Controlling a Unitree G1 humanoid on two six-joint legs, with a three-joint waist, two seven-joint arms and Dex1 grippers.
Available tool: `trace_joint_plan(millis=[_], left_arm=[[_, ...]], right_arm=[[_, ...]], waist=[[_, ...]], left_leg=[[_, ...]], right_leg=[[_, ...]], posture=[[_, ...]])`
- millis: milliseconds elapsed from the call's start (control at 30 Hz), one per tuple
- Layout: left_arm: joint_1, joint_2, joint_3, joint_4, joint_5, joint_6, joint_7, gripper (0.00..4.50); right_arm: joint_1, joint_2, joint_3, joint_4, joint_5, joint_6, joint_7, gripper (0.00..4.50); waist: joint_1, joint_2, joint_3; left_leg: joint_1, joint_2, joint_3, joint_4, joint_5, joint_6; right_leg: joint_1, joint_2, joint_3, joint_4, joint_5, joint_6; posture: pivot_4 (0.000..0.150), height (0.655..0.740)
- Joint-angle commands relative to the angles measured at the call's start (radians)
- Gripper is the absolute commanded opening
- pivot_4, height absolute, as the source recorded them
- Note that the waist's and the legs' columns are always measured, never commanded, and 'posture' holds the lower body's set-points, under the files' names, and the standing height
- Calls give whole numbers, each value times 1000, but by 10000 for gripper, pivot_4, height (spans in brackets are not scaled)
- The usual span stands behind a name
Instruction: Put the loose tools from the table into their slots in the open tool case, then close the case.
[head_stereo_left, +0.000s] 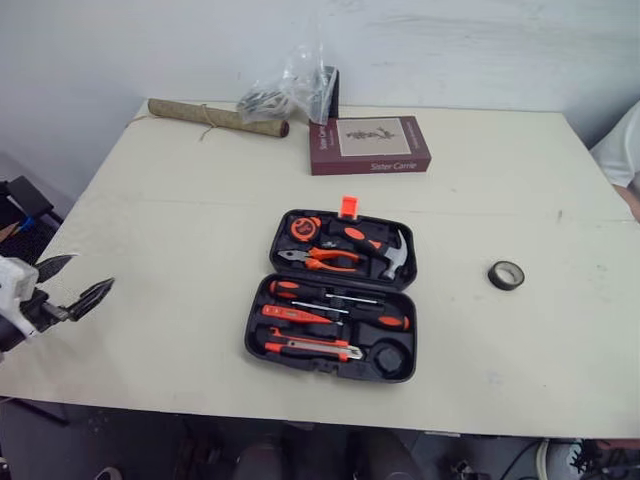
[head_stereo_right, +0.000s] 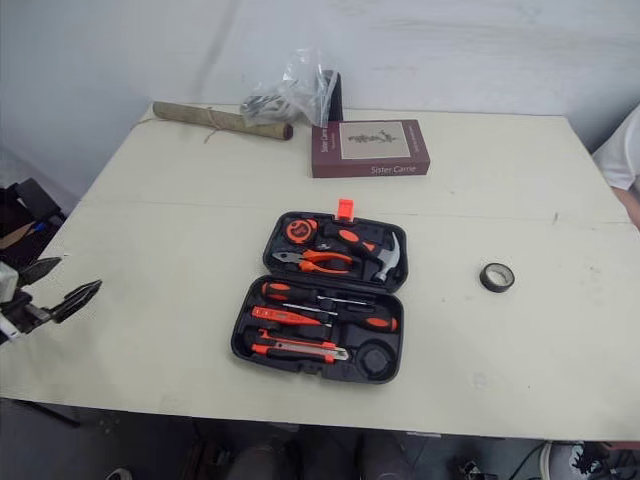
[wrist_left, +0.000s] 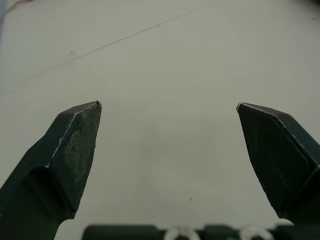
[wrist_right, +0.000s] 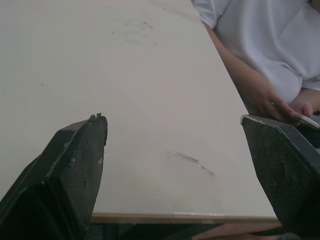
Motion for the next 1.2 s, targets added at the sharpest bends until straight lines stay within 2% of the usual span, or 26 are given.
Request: trace_joint_plan(millis=[33,133,233,300,333,433,600,700,867,967,1067,1200], left_arm=[[-34,-19,25,-50,-30,-23,20,44148],[-14,-74,-30,-188,-53,-24,-25,44148],[-21,-131,-91,-345,-87,43,-29,44148],[-42,-148,-143,-463,-131,140,-34,44148],[-46,-140,-177,-538,-185,233,-59,44148],[-91,-125,-273,-705,-245,359,-112,44148],[-184,-226,-382,-772,-239,387,-85,44148],[-208,-286,-467,-788,-186,369,-84,44148],[-244,-252,-558,-738,-62,290,-162,44148],[-251,-257,-566,-763,-92,303,-197,44148],[-253,-277,-576,-800,-110,322,-196,44148],[-250,-303,-593,-827,-100,335,-185,44148]], right_arm=[[-52,-51,22,-104,-1,73,-63,45000],[-87,-82,85,-259,8,226,-83,45000],[-110,-149,156,-427,-1,453,-136,45000],[-128,-231,213,-522,5,607,-107,45000],[-129,-303,247,-556,-15,669,-57,45000],[-199,-508,316,-604,-13,852,66,45000],[-344,-674,484,-680,17,1078,236,45000],[-461,-689,631,-710,-37,1163,243,45000],[-705,-674,853,-682,-119,1318,288,45000],[-834,-640,943,-621,-204,1310,297,45000],[-925,-617,1017,-563,-280,1304,324,45000],[-1038,-560,1095,-469,-365,1305,347,45000]], waist=[[5,0,0],[11,2,1],[18,2,1],[19,2,1],[19,2,1],[19,1,2],[19,0,4],[19,-4,6],[18,-4,8],[19,-4,8],[18,-4,8],[18,-4,8]], left_leg=[[0,0,0,0,0,0],[-1,0,0,-1,0,-1],[-2,0,0,-4,2,-2],[-6,0,0,-4,3,-3],[-10,0,0,-3,4,-4],[-18,1,1,1,8,-7],[-18,2,0,8,8,-6],[-19,2,-1,9,7,-6],[-25,2,0,14,7,-6],[-27,2,0,14,8,-6],[-37,2,0,19,8,-5],[-37,2,0,22,8,-5]], right_leg=[[0,0,0,0,0,0],[-2,0,0,1,0,0],[-4,1,-1,0,0,0],[-7,1,-1,1,0,0],[-11,2,-1,2,0,0],[-19,3,-1,6,0,0],[-16,4,-1,7,1,1],[-16,5,-2,6,1,1],[-22,5,-1,7,2,3],[-25,5,-1,8,2,3],[-33,4,-1,11,2,3],[-32,4,-1,12,2,3]], posture=[[1500,7400],[1500,7400],[1500,7400],[1500,7400],[1500,7400],[1500,7400],[1500,7400],[1500,7400],[1500,7400],[1500,7400],[1500,7400],[1500,7400]])
